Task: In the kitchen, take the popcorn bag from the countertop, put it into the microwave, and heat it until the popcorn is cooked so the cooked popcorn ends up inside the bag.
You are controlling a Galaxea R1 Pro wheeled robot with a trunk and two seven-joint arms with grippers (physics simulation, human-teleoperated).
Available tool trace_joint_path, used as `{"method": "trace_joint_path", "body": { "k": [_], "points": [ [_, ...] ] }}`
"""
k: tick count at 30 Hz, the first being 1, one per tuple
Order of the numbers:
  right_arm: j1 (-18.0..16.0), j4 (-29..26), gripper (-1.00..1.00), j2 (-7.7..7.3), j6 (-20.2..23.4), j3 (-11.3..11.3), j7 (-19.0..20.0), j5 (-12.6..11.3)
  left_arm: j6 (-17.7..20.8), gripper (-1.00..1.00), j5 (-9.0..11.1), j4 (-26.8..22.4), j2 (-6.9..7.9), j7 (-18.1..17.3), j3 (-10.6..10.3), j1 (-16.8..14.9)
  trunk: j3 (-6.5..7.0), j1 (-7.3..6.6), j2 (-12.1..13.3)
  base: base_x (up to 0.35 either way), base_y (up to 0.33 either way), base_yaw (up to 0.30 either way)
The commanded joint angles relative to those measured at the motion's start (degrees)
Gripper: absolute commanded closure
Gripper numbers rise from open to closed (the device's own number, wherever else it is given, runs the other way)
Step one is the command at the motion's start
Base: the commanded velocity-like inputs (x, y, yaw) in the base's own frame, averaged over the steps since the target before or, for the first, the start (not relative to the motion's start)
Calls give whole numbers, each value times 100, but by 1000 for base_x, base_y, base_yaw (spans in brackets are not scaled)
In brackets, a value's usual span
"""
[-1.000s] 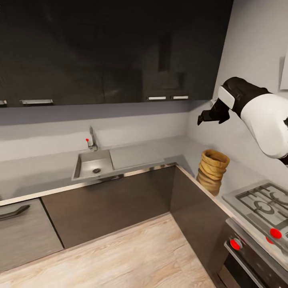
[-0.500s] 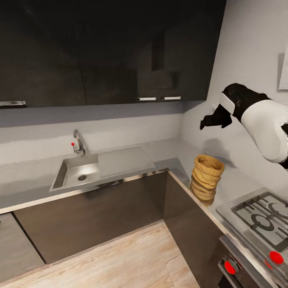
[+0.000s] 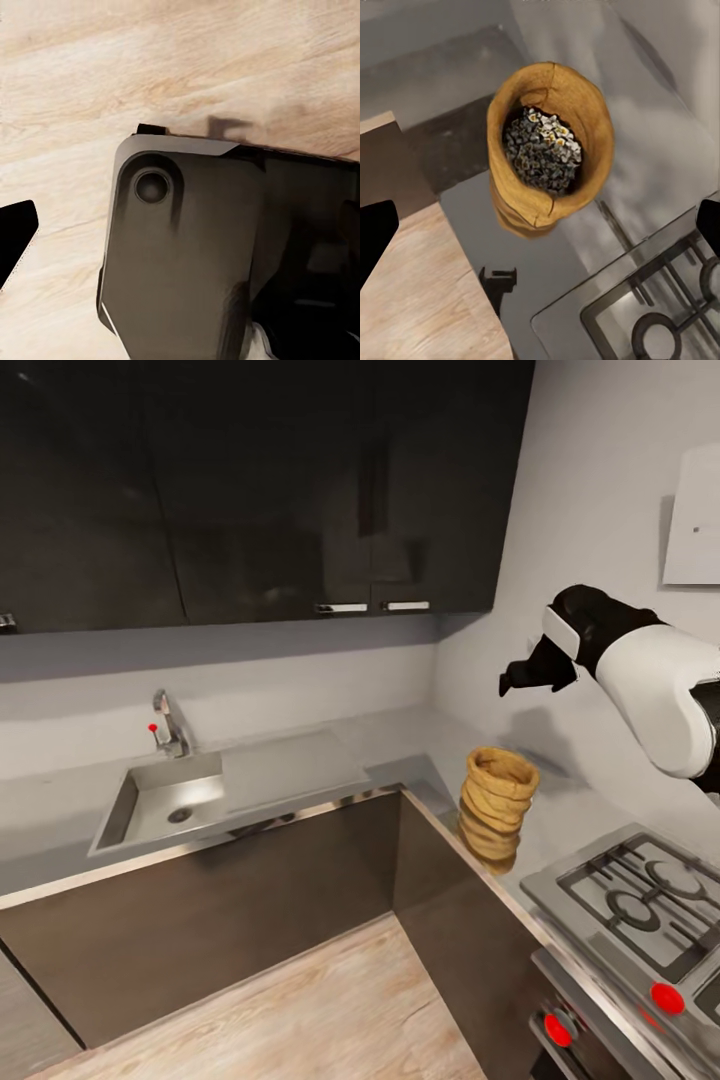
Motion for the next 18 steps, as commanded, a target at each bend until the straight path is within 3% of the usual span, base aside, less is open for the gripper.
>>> {"method": "trace_joint_path", "body": {
  "k": [1, 16, 18],
  "points": [
    [6, -8, -100, -2, 23, 44, 37, 0, -15, -100, 28, 5, 4, -27, 36, -5, -13, 6, -12, 278, 66, -4],
    [114, -13, -100, -1, 23, 45, 28, 0, -9, -100, 25, 5, 41, -27, 35, -5, -13, 6, -12, 333, 156, 0],
    [160, -13, -100, -8, 23, 48, 28, 0, -15, -100, 20, 5, 33, -27, 29, -5, -13, 6, -12, 103, 32, 0]
  ]
}}
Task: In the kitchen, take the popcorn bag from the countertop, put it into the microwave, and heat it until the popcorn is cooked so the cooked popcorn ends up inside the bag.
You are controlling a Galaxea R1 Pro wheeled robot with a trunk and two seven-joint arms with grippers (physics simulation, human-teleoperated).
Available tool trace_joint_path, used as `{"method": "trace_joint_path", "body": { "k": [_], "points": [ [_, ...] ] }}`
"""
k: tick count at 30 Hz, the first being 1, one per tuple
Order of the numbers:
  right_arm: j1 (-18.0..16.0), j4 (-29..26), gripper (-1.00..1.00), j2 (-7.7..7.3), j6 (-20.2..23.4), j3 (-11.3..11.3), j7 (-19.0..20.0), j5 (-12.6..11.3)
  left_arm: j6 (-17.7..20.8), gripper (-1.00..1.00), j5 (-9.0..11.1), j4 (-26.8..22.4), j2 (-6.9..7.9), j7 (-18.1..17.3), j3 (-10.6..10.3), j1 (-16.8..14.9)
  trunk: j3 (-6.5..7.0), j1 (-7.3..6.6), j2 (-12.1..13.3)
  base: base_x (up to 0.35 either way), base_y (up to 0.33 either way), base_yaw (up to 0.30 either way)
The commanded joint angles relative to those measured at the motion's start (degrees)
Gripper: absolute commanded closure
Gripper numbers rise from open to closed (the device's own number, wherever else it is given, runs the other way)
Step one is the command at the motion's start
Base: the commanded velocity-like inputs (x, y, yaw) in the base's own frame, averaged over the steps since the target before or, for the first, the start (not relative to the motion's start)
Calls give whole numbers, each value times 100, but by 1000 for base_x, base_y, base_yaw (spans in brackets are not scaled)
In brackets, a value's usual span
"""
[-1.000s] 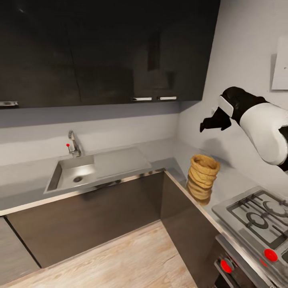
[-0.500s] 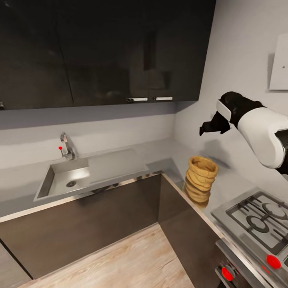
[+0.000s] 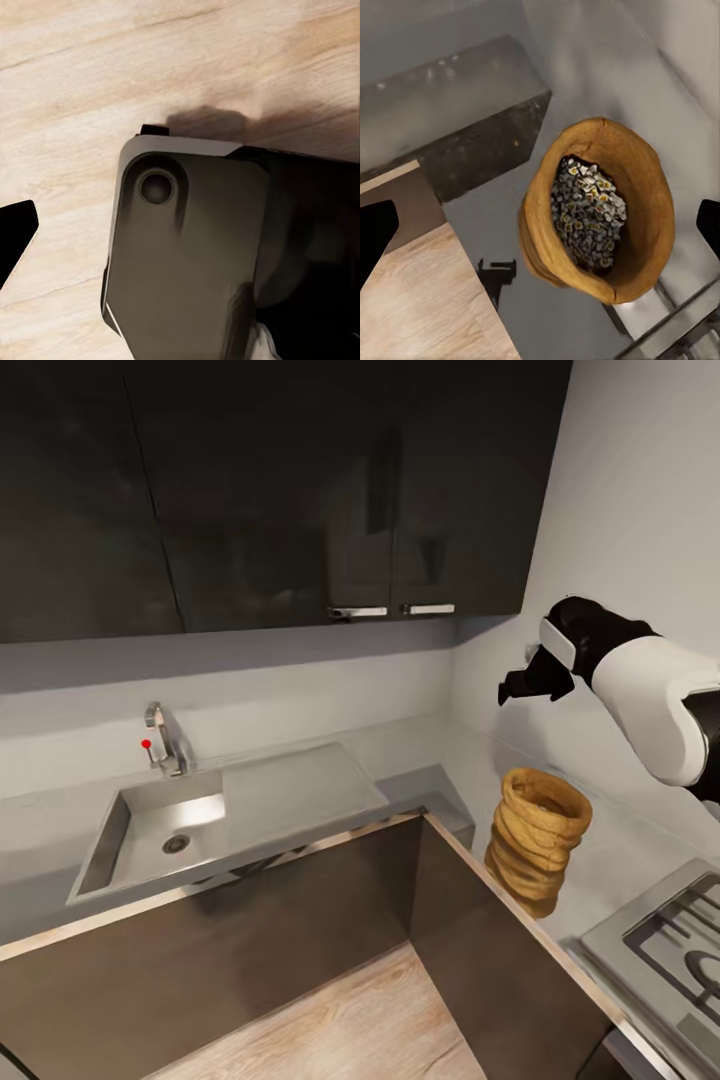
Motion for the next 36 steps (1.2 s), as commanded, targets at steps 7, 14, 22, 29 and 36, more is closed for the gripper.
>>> {"method": "trace_joint_path", "body": {
  "k": [7, 14, 22, 29, 36],
  "points": [
    [28, -7, -100, -3, 23, 42, 37, 0, -11, -100, 22, 6, -9, -27, 29, -6, -14, 5, -11, 168, -48, 0],
    [107, -7, -100, -20, 23, 49, 36, 5, -9, -100, 22, 6, -20, -27, 29, -6, -14, 5, -11, 313, -153, 0],
    [170, -7, -100, -190, 23, 83, 36, 7, -13, -100, 22, 6, -38, -27, 22, -6, -14, 5, -11, 71, -38, 0],
    [277, -7, -100, -251, 23, 101, 36, 7, -11, -100, 22, 6, -38, -27, 21, -6, -14, 5, -11, 142, -133, 0],
    [393, -7, -100, -300, 23, 107, 36, 7, -11, -100, 14, 6, -41, -27, 15, -3, -14, 5, -11, 34, -33, 0]
  ]
}}
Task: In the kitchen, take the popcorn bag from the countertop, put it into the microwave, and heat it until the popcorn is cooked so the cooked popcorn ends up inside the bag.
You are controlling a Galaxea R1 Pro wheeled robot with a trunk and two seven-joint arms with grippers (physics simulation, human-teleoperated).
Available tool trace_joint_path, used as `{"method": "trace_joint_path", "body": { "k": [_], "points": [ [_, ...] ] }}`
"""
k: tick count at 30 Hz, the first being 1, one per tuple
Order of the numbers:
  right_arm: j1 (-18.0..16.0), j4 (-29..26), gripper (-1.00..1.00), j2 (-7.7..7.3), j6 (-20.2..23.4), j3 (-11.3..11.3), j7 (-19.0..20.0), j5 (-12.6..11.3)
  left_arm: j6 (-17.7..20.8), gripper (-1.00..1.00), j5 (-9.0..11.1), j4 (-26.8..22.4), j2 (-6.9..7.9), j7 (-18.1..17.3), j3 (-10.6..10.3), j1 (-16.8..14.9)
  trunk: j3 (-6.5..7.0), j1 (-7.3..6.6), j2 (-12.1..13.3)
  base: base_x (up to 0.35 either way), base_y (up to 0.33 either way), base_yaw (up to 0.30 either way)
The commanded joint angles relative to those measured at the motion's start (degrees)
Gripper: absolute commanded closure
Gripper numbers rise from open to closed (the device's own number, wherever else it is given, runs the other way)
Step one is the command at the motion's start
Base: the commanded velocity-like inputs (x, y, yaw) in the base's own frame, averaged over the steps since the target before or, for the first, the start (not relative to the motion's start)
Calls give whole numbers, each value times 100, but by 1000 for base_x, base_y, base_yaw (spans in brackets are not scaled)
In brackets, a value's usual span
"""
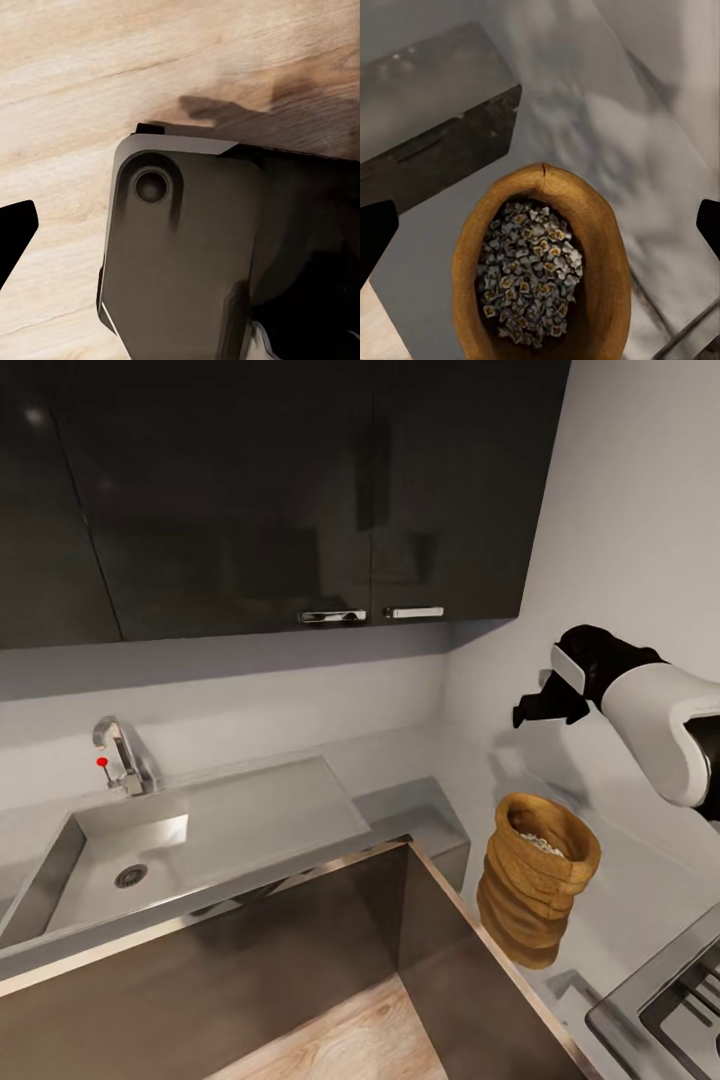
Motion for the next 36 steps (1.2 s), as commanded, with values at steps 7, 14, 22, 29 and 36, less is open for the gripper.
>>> {"method": "trace_joint_path", "body": {
  "k": [7, 14, 22, 29, 36],
  "points": [
    [150, -15, -100, -108, 24, 50, 36, -3, -18, -100, 24, 5, -2, -27, 33, -7, -14, 4, -13, 1, -1, 0],
    [401, -17, -100, -312, 24, 55, 45, -11, -20, -100, 16, 5, -2, -27, 33, -7, -14, 4, -13, 0, 0, 0],
    [758, -25, -100, -440, 24, 47, 45, -10, -19, -100, 9, 5, -9, -27, 31, -6, -14, 4, -13, 0, 0, 0],
    [910, -25, -100, -569, 24, 48, 45, -5, -17, -100, 14, 5, -10, -27, 26, -4, -14, 4, -13, 0, 0, 0],
    [1157, -35, -100, -667, 24, 55, 53, -4, -17, -100, 14, 5, -10, -27, 24, -1, -14, 4, -13, 0, 0, 0]
  ]
}}
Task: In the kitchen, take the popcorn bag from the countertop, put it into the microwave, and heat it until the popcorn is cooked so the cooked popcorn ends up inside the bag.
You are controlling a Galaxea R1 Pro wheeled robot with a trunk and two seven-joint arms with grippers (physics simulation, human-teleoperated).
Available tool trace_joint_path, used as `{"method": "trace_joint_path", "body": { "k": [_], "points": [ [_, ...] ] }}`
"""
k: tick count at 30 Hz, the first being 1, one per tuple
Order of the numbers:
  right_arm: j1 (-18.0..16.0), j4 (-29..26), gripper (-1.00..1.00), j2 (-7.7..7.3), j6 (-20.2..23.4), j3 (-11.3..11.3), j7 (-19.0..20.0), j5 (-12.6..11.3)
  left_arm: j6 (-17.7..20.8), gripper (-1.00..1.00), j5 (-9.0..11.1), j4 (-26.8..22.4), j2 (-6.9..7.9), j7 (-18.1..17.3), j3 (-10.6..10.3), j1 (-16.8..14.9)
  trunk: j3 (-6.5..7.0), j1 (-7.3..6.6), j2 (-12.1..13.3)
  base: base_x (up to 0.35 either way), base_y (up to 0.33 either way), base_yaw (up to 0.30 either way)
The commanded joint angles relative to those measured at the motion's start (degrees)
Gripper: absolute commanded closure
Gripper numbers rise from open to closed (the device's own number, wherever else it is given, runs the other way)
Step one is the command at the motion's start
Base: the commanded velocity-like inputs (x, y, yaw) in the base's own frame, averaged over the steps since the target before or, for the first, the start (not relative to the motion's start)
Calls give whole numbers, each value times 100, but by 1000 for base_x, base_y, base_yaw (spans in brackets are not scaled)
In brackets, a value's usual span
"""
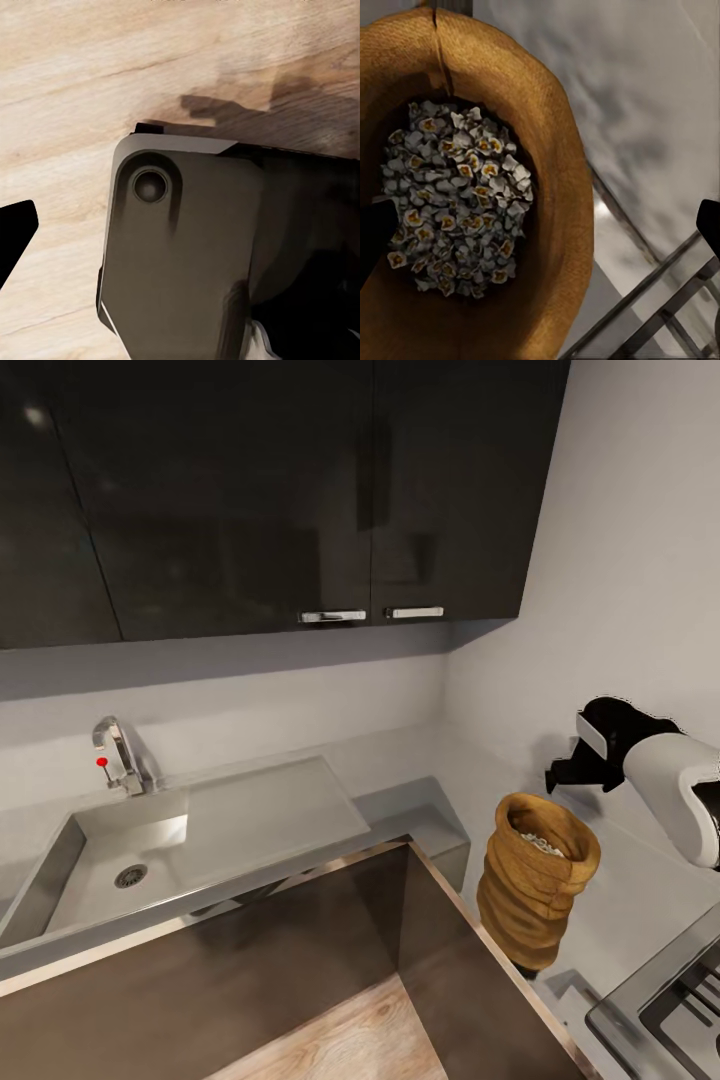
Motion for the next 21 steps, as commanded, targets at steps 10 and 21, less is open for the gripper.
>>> {"method": "trace_joint_path", "body": {
  "k": [10, 21],
  "points": [
    [90, -7, -100, 21, 24, 42, 38, -2, -15, -100, 39, 5, 10, -35, 46, -8, -13, 4, -13, 0, 0, 0],
    [169, 10, -100, 49, 24, 42, 38, -7, -12, -100, 48, 5, -1, -28, 52, -12, -13, 4, -13, -100, 0, 0]
  ]
}}
